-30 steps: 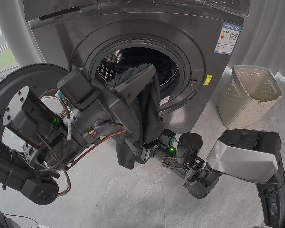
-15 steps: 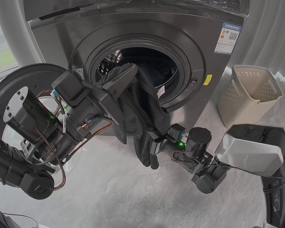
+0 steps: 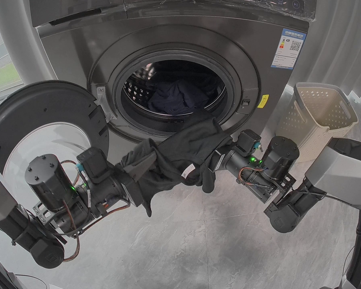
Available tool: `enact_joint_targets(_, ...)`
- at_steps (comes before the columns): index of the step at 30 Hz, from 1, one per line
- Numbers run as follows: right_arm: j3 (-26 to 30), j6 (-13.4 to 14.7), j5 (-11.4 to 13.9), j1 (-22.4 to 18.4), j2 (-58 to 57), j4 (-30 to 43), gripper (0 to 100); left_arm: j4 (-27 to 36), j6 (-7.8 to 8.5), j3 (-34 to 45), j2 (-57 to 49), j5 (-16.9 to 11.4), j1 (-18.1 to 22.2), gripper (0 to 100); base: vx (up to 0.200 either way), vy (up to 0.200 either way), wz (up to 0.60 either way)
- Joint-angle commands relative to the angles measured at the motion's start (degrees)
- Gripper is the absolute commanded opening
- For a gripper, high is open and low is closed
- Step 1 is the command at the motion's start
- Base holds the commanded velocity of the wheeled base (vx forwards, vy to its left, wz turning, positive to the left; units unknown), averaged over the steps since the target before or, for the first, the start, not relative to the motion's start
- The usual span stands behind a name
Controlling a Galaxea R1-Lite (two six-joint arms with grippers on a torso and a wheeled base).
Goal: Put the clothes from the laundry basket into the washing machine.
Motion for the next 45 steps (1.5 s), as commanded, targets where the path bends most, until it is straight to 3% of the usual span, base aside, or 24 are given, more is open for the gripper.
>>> enact_joint_targets(1,0.24,0.14,-0.12,1.29,-4.26,0.05,0,-0.10,0.19,2.56,6.45,-0.15,0.15,0,0.000,0.000,0.00)
enact_joint_targets(7,0.32,0.14,-0.21,1.47,-4.79,-0.04,0,-0.10,1.68,1.86,9.53,-0.32,0.23,0,0.000,0.000,0.00)
enact_joint_targets(8,0.32,0.14,-0.21,1.38,-5.06,0.05,0,-0.10,1.59,1.86,9.62,-0.32,0.15,100,0.000,0.000,0.00)
enact_joint_targets(14,-0.38,0.14,-0.21,0.94,-5.41,0.14,0,-0.10,1.94,6.08,9.79,-0.41,-1.52,100,0.000,0.000,0.00)
enact_joint_targets(18,-0.91,0.23,-0.21,1.12,-5.41,0.14,0,-0.10,3.61,11.35,10.67,-1.90,-3.81,100,0.000,0.000,0.00)
enact_joint_targets(19,-0.99,0.23,-0.39,1.38,-5.32,0.14,0,-0.10,5.37,13.37,11.55,-2.96,-4.16,100,0.000,0.000,0.00)
enact_joint_targets(20,-0.99,0.23,-0.39,1.47,-5.32,0.05,0,-0.10,5.81,13.64,11.73,-3.13,-4.16,100,0.000,0.000,0.00)
enact_joint_targets(22,-0.82,0.23,-0.47,2.08,-5.14,0.05,0,-0.19,8.54,13.28,13.93,-3.57,-4.25,100,0.000,0.000,0.00)
enact_joint_targets(35,-0.38,0.32,-0.74,3.40,-4.79,0.05,0,-0.10,6.25,-8.25,15.95,-3.75,-3.90,100,0.000,0.000,0.00)
enact_joint_targets(45,-0.38,0.76,-1.26,5.25,-4.88,0.14,0,-0.19,6.16,-17.21,22.36,-3.84,-3.37,100,0.000,0.000,0.00)
